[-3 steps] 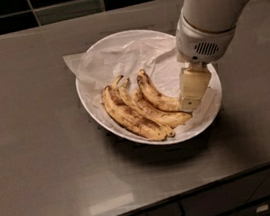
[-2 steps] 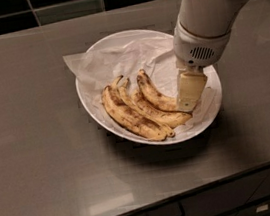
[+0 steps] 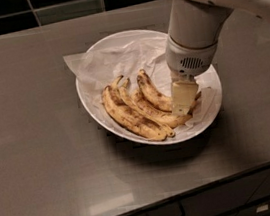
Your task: Pick banana from white bowl
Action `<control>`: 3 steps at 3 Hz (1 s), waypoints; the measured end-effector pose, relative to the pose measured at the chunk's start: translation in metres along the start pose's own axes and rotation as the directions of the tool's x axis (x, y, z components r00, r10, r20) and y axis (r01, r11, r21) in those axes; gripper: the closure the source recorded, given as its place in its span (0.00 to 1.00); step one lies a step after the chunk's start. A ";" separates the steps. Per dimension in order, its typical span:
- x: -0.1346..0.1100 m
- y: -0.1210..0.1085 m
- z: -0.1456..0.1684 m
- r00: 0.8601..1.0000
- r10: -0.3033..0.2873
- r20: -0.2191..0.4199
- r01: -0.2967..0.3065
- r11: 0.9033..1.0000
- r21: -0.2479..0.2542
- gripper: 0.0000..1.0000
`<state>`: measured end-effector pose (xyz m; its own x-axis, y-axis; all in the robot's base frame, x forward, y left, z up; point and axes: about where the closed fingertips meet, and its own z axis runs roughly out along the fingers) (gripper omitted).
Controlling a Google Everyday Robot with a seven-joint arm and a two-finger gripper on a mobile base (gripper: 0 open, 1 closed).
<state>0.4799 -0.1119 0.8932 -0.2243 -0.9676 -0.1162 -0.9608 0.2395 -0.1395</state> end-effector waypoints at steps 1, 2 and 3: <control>-0.001 -0.002 0.020 1.000 -0.006 -0.003 0.006 1.000 -0.024 0.38; 0.001 -0.002 0.025 1.000 0.002 -0.009 -0.003 1.000 -0.021 0.38; 0.003 -0.001 0.028 1.000 0.008 -0.015 -0.009 1.000 -0.025 0.36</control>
Offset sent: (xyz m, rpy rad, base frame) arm 0.0074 0.0022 -0.0289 0.0004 0.0348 0.0085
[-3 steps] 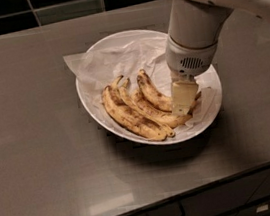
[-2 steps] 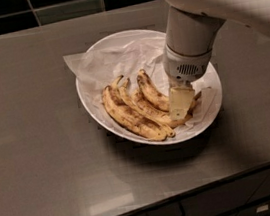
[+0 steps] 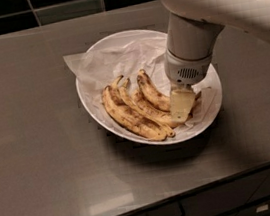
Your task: Pick banana from white bowl
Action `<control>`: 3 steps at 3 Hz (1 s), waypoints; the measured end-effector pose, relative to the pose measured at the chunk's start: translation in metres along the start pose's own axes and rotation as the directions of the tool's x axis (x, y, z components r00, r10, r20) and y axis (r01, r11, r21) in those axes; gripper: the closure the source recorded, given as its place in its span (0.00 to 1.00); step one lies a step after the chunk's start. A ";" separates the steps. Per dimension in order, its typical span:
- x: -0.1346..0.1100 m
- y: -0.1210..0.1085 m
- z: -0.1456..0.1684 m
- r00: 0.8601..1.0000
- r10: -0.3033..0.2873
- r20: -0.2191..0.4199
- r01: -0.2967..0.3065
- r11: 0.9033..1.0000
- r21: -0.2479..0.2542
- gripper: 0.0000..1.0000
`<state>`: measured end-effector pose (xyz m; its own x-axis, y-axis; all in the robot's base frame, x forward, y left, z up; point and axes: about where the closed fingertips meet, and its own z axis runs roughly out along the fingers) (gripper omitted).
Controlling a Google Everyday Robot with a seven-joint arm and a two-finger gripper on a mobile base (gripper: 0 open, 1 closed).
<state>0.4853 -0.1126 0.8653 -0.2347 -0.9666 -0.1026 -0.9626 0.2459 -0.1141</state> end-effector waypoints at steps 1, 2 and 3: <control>0.002 0.001 0.005 1.000 0.004 -0.005 -0.004 1.000 -0.018 0.32; 0.004 0.001 0.012 1.000 0.004 -0.011 -0.004 0.998 -0.059 0.31; 0.004 0.001 0.016 1.000 0.000 -0.006 -0.001 0.994 -0.109 0.31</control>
Offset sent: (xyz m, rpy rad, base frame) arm -0.0009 -0.0041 -0.0212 0.0087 0.1225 0.0052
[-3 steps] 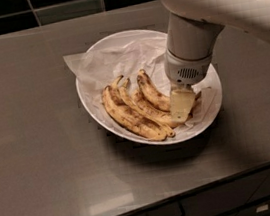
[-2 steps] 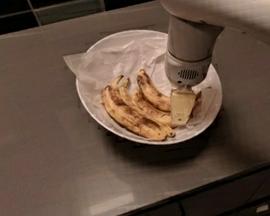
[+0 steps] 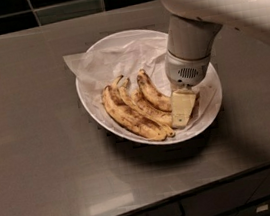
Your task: Pick banana from white bowl
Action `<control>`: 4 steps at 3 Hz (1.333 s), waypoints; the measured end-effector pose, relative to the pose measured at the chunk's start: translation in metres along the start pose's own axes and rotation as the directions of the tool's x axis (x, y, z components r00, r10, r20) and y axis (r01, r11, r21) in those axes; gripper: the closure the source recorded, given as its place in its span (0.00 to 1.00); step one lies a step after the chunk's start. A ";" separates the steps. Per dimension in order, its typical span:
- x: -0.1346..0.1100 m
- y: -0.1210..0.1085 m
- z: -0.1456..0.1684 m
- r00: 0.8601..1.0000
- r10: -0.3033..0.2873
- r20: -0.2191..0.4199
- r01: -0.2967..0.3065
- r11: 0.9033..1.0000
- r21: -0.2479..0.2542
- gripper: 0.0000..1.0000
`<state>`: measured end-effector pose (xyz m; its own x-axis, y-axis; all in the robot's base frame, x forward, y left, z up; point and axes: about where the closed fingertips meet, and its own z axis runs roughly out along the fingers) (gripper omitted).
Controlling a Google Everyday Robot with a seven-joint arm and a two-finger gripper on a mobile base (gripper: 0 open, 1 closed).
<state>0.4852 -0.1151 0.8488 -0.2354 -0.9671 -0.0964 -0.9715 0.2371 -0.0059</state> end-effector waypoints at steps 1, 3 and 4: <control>-0.002 -0.001 -0.001 1.000 -0.015 0.005 0.015 0.999 -0.040 0.50; -0.002 -0.001 -0.001 1.000 -0.015 0.005 0.015 0.999 -0.040 0.96; -0.002 0.000 -0.006 1.000 -0.014 0.022 0.015 1.000 -0.015 1.00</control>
Offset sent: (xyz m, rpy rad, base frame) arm 0.0009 0.0013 0.0005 0.0104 0.0289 0.0148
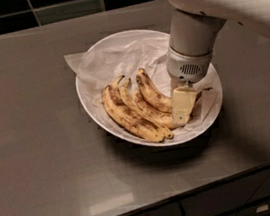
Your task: Pick banana from white bowl
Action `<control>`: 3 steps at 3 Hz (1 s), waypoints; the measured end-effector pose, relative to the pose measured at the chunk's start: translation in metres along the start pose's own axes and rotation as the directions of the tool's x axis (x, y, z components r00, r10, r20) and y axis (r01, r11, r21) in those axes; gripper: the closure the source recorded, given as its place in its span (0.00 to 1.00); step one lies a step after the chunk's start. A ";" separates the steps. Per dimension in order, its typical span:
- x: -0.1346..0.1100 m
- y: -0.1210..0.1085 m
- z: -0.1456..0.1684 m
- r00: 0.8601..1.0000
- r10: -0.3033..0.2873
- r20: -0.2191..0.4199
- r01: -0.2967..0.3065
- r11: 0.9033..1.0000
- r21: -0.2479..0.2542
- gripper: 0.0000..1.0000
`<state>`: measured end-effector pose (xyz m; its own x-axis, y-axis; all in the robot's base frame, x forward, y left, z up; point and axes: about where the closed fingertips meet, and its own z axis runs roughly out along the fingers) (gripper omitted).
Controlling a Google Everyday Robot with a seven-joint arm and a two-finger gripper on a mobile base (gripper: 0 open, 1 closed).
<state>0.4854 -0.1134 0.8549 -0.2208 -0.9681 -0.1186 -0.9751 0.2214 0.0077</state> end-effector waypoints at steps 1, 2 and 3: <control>-0.001 0.006 -0.011 0.999 -0.015 0.031 0.014 0.999 0.031 1.00; -0.006 0.017 -0.025 0.998 -0.045 0.051 0.041 0.997 0.072 1.00; -0.009 0.026 -0.037 0.995 -0.069 0.071 0.061 0.992 0.108 1.00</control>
Offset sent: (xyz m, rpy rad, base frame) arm -0.0288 0.0126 0.0447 0.0457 -0.1369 0.0620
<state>0.4610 -0.1032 0.8931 -0.1512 -0.9703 -0.1890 -0.9790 0.1734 -0.1069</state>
